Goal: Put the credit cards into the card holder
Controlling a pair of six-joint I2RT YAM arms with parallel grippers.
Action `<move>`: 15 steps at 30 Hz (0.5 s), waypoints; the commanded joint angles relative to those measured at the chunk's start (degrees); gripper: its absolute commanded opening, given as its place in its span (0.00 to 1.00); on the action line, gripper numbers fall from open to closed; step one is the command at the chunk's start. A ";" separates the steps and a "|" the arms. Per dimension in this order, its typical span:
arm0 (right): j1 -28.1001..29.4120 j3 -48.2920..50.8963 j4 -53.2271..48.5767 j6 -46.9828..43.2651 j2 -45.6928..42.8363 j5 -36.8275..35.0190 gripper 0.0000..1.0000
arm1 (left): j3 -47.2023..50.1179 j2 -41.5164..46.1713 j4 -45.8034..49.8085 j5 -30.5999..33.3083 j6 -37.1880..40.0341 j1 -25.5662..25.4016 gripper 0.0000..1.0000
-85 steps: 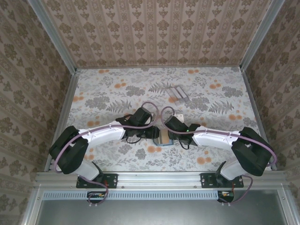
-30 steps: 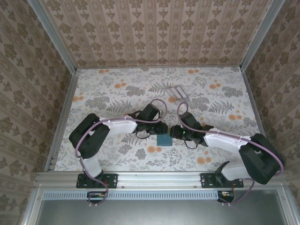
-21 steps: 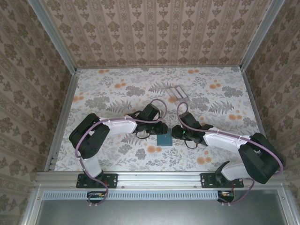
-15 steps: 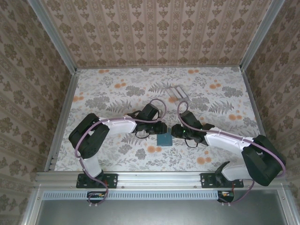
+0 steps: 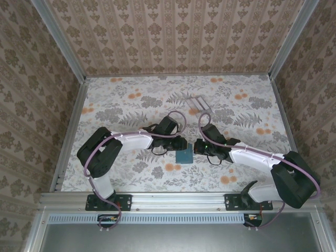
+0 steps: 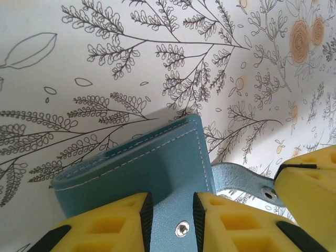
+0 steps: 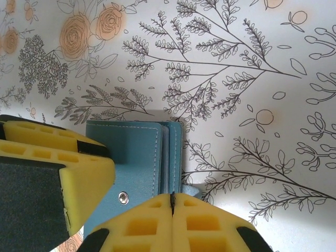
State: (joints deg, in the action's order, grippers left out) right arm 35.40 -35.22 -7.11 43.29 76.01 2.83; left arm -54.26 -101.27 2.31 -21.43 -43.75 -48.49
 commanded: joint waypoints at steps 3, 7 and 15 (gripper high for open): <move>0.33 0.47 1.17 2.02 -1.24 0.64 0.00 | 2.14 4.44 3.58 -0.19 0.89 0.41 0.29; 1.61 1.38 6.08 4.42 0.46 0.89 0.00 | 3.94 8.66 5.93 -0.20 0.55 0.39 0.28; 4.41 0.44 9.74 5.31 3.21 -0.92 0.00 | 6.64 8.57 6.07 1.44 0.17 0.16 0.28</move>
State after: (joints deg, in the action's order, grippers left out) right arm 39.27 -34.54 0.01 47.37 78.35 3.22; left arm -49.06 -90.94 7.68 -20.53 -43.75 -48.29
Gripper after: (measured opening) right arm 0.058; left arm 0.281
